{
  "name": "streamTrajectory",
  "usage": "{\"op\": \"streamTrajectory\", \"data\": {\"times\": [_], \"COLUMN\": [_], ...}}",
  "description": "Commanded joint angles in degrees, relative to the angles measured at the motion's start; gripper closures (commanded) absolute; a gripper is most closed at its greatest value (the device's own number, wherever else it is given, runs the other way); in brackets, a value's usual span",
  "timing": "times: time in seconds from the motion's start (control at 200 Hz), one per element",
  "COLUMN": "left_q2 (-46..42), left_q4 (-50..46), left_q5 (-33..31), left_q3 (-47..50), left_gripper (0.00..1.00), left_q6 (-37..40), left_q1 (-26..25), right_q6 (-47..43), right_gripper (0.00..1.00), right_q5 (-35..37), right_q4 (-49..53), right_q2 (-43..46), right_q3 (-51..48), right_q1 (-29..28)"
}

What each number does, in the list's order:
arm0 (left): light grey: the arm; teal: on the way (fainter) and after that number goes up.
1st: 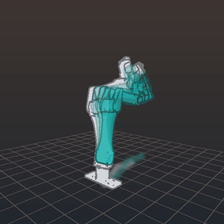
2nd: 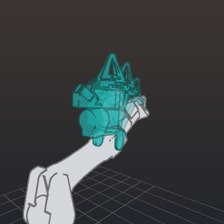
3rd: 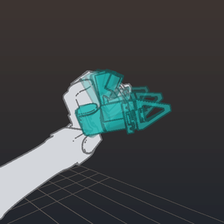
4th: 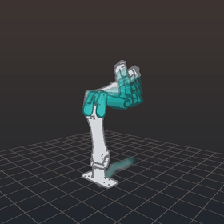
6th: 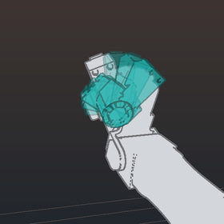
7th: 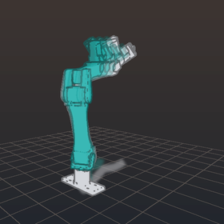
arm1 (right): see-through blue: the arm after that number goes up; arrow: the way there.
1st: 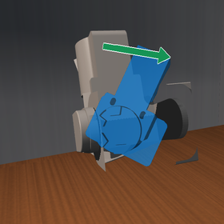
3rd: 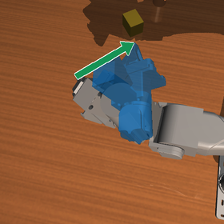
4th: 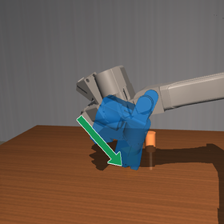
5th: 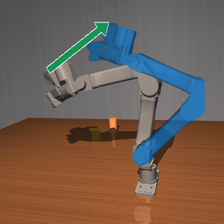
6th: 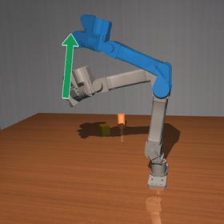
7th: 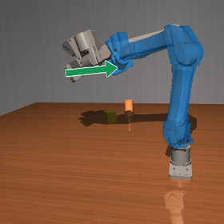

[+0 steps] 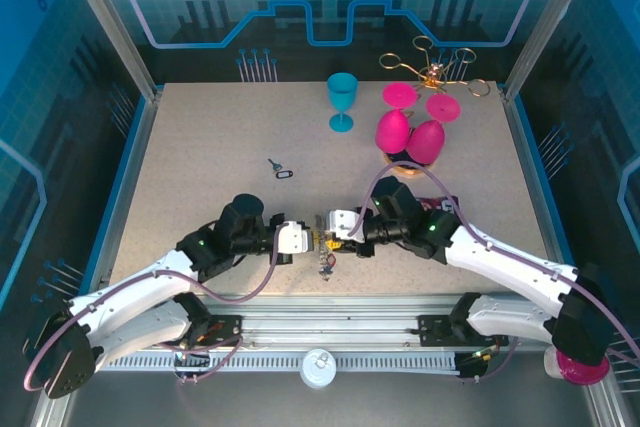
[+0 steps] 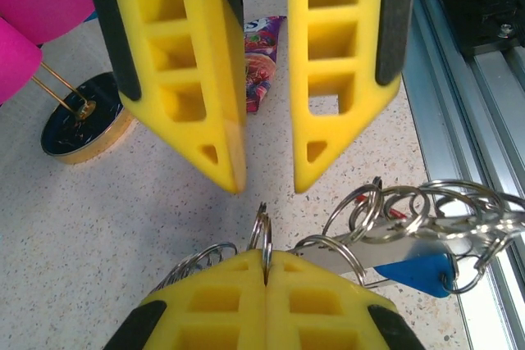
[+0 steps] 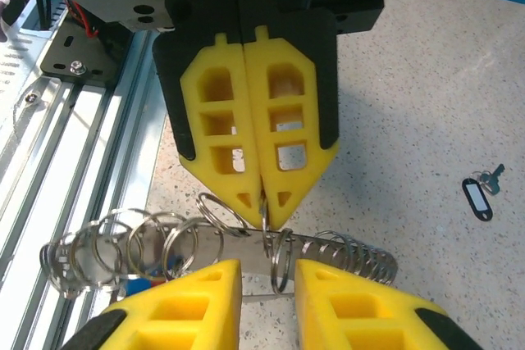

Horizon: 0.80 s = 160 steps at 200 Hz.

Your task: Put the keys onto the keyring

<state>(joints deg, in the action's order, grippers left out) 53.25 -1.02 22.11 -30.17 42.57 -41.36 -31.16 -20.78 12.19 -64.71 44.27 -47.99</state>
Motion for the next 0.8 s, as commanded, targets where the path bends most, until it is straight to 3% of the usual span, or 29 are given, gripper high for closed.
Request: {"op": "streamTrajectory", "data": {"times": [0.0, 0.36, 0.54, 0.69, 0.795], "left_q2": [-0.96, -1.83, -2.71, -2.98, -2.92], "left_q4": [3.44, 6.00, 8.26, 5.86, 3.40], "left_q5": [0.39, 0.74, 0.74, -0.70, -1.67], "left_q3": [-0.13, 1.66, 2.73, 2.10, 1.23], "left_gripper": [1.00, 1.00, 1.00, 1.00, 0.93], "left_q6": [0.02, -2.31, -3.67, -4.29, -4.35], "left_q1": [-0.56, -0.91, -0.96, -1.03, -1.03], "right_q6": [-0.79, -1.55, -1.81, -2.69, -3.64], "right_gripper": [0.76, 0.86, 1.00, 1.00, 1.00], "right_q5": [0.60, 2.21, 2.62, 3.44, 3.99], "right_q4": [-3.02, -6.27, -6.47, -5.22, -3.10], "right_q2": [-0.80, -1.74, -1.87, -1.53, -2.12], "right_q3": [-0.86, -1.89, -1.91, -1.48, -0.27], "right_q1": [-1.06, -2.45, -2.67, -3.40, -4.19]}}
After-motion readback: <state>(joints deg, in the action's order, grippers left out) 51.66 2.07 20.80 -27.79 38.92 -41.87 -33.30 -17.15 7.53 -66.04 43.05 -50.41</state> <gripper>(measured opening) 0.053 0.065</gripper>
